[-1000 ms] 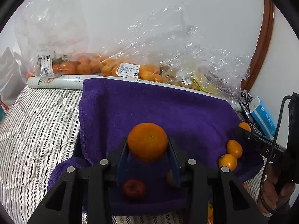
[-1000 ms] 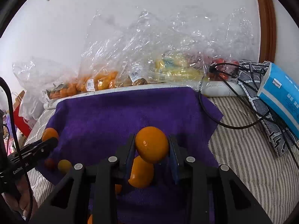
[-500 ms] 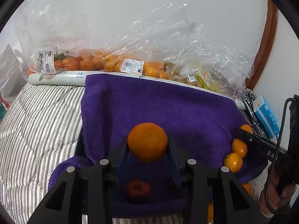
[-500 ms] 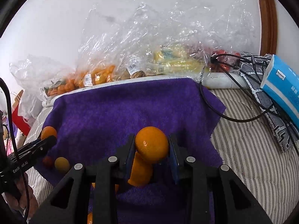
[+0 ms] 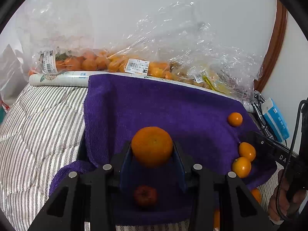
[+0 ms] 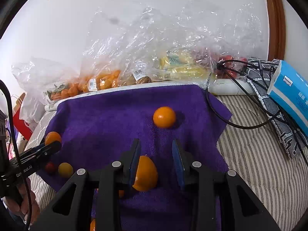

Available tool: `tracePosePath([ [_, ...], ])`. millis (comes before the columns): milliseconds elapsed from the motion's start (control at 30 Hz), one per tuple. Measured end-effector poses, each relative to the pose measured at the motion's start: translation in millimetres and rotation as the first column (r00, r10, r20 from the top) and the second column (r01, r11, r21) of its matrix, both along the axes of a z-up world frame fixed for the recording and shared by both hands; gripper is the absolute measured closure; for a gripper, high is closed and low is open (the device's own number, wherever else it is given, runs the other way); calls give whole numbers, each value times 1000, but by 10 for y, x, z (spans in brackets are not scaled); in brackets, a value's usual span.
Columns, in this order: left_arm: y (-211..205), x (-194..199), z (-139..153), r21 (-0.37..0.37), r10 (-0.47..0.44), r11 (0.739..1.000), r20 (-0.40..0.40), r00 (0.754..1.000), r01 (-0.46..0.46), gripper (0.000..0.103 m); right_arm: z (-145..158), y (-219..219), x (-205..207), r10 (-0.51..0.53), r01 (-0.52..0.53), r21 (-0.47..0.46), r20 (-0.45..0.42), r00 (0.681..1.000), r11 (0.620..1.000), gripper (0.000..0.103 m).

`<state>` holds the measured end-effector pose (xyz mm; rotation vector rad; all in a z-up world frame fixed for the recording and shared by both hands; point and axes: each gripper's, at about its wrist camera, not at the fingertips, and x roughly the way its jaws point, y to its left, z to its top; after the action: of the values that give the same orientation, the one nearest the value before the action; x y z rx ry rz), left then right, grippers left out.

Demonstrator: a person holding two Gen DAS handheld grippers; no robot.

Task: Organize fruits
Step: 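Open the right tool to release its orange onto the towel, then lower the large orange onto the towel and open the left tool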

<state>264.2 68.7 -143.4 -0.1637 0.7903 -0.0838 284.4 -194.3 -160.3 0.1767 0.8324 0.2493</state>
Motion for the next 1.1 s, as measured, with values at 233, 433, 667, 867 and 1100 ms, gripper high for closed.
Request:
tracePosePath([
  [233, -33, 18, -43, 11, -15, 1000, -24, 1000, 15, 64, 4, 27, -14, 6, -5, -13, 5, 1000, 1000, 69],
  [433, -25, 27, -68, 13, -14, 1000, -37, 999, 14, 64, 2, 46, -10, 10, -10, -20, 6, 1000, 1000, 69],
  [667, -18, 48, -102, 4, -14, 1000, -57, 998, 14, 64, -3, 44, -4, 12, -11, -21, 6, 1000, 1000, 69],
  [867, -26, 55, -112, 11, -16, 1000, -66, 998, 17, 64, -16, 38, 8, 13, -13, -25, -1, 1000, 1000, 68],
  [1100, 1, 54, -105, -13, -21, 1000, -71, 997, 21, 64, -11, 42, 0, 16, -16, -28, 5, 1000, 999, 68],
])
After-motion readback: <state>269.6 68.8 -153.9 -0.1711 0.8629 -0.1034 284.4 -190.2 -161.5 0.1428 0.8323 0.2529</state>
